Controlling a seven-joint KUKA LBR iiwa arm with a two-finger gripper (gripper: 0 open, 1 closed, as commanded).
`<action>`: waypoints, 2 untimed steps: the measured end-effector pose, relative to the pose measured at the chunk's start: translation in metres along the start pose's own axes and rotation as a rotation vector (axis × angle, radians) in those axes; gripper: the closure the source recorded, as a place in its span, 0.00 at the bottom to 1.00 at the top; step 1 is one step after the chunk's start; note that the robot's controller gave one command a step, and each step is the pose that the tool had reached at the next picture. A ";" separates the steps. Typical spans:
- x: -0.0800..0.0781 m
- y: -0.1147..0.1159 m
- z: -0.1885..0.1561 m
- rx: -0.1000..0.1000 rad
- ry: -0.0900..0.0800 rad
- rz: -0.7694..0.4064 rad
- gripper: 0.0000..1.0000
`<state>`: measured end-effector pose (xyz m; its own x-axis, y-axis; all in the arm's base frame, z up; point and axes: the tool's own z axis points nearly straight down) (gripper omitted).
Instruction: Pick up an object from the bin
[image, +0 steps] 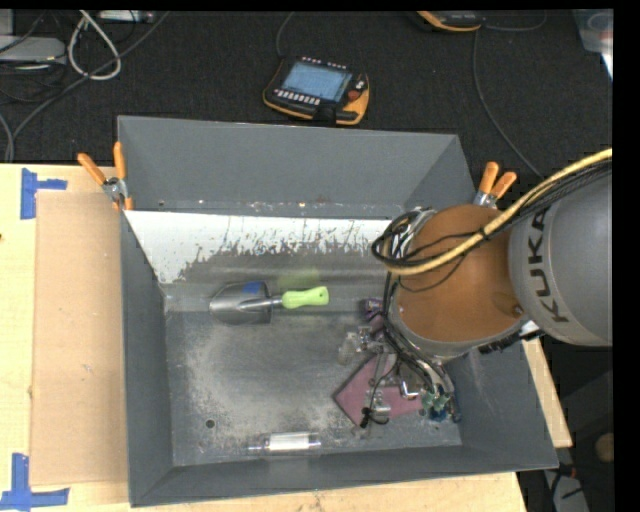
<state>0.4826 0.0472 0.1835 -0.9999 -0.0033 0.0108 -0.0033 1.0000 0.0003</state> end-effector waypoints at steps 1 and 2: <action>-0.002 -0.001 -0.004 0.000 -0.009 0.003 0.00; -0.051 -0.071 0.092 0.001 -0.009 -0.271 0.00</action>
Offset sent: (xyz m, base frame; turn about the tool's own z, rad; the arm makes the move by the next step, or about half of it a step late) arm 0.0593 -0.0868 -0.1135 -0.3254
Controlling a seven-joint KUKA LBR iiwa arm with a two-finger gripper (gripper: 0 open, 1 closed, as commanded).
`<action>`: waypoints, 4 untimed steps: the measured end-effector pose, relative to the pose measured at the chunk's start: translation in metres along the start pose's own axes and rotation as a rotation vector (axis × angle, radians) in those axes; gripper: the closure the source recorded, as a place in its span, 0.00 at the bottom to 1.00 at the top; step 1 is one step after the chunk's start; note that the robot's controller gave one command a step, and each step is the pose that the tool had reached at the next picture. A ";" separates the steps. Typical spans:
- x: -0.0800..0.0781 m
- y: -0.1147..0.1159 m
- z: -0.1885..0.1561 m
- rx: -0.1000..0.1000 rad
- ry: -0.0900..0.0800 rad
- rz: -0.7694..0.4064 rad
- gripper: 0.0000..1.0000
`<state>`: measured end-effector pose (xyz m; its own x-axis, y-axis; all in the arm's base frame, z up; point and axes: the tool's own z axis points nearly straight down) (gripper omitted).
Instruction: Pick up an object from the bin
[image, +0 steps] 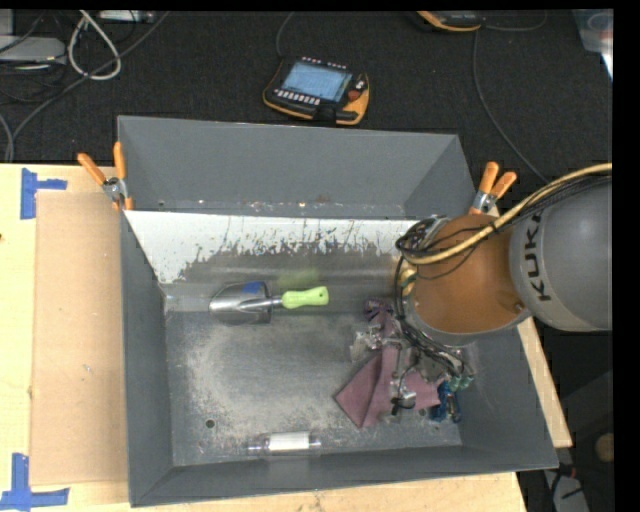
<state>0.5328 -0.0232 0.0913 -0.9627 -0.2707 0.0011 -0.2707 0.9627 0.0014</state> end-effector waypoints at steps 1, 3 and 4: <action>-0.030 -0.018 -0.056 0.002 -0.009 -0.215 0.00; -0.031 0.011 0.023 0.000 -0.003 -0.716 0.00; -0.063 0.008 0.021 -0.007 0.005 -0.870 1.00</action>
Offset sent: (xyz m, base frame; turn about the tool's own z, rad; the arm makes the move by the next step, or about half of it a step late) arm 0.0419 0.0182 0.0087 -0.2956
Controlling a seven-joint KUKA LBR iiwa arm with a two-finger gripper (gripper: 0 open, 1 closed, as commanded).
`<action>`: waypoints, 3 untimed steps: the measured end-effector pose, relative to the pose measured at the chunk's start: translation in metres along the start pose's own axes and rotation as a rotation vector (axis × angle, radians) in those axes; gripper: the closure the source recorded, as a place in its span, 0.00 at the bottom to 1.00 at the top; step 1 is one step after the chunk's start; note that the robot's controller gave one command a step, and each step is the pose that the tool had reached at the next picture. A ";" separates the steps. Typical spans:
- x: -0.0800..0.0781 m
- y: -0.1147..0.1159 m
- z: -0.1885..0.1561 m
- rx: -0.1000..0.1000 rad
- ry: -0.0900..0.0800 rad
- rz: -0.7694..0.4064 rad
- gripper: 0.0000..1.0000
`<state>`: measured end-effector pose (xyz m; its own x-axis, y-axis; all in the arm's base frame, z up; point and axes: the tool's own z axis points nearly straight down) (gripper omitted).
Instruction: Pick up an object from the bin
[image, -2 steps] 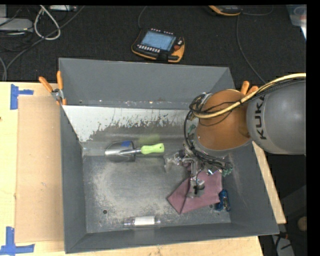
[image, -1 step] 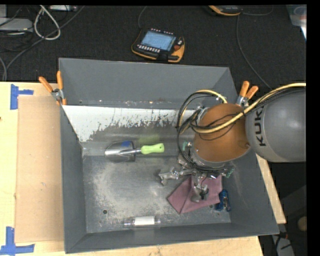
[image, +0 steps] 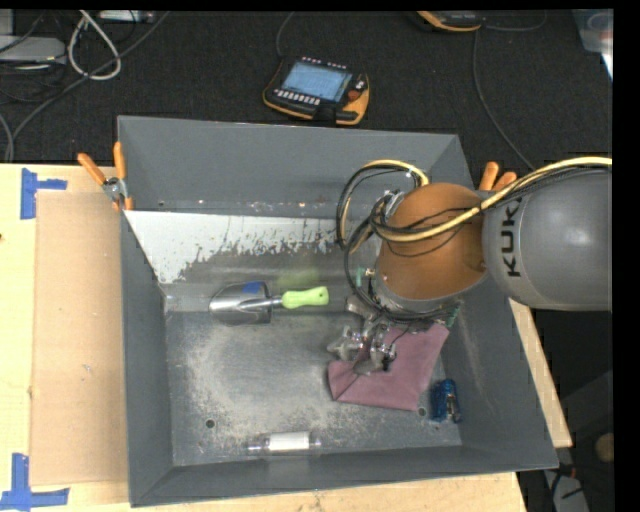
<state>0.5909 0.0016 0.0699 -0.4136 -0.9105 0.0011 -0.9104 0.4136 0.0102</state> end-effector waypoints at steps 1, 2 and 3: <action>0.000 0.000 0.000 0.000 0.000 0.001 1.00; 0.000 0.002 -0.009 -0.004 0.001 0.003 1.00; -0.001 0.001 -0.022 -0.002 -0.001 0.005 1.00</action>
Offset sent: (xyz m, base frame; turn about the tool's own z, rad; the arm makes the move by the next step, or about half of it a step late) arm 0.0001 0.0000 0.0333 0.0005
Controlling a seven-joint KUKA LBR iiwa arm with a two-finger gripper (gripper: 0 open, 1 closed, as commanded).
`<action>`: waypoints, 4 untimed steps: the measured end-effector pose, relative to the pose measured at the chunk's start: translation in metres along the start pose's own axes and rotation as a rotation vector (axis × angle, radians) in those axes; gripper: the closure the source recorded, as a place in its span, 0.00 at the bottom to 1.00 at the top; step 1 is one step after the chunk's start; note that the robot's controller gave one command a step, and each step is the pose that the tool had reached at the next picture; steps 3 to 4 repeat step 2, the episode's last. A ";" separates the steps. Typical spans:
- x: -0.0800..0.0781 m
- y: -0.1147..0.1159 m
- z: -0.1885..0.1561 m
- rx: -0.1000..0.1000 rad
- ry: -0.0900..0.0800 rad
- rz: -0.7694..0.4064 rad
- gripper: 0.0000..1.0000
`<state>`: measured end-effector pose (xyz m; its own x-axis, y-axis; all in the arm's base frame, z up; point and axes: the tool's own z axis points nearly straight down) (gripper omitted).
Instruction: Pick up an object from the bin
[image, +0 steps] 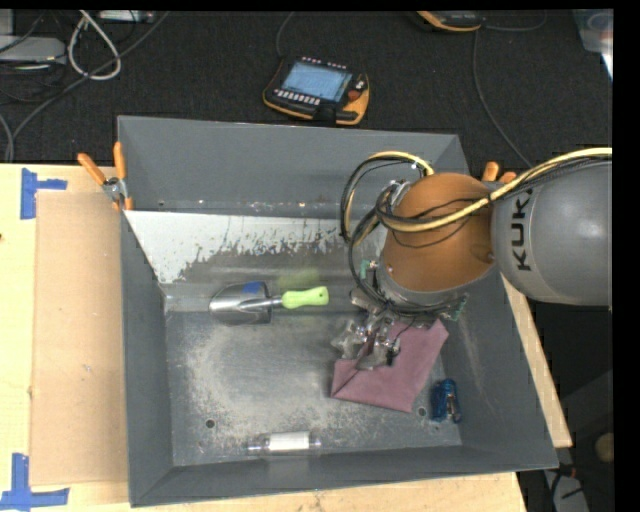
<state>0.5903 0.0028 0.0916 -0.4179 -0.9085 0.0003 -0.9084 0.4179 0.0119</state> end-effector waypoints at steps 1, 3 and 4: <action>0.001 0.004 -0.020 -0.012 0.004 0.001 1.00; -0.001 0.001 -0.058 -0.002 0.000 0.003 1.00; -0.001 0.001 -0.058 -0.002 0.000 0.003 1.00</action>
Offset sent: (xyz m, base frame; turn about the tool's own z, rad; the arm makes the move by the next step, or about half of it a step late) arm -0.0024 0.0006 0.0433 0.0011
